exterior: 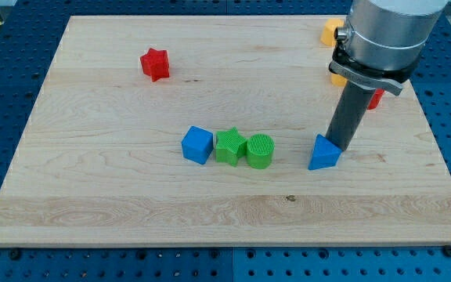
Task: Slide the blue triangle towards the green circle
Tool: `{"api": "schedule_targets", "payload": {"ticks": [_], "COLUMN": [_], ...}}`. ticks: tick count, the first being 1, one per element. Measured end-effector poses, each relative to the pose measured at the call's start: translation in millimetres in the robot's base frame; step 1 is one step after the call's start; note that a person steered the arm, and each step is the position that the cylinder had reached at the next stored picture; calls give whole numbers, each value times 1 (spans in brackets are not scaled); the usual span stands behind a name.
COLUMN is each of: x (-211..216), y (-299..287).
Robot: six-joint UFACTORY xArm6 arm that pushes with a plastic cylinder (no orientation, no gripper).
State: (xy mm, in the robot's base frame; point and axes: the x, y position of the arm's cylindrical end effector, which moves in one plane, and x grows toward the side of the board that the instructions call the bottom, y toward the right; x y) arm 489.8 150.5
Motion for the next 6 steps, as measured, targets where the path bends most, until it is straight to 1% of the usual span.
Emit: {"api": "schedule_targets", "payload": {"ticks": [1, 2, 3, 4, 5, 6], "x": [-6, -3, 8, 17, 17, 17], "y": [26, 40, 40, 17, -27, -55]}}
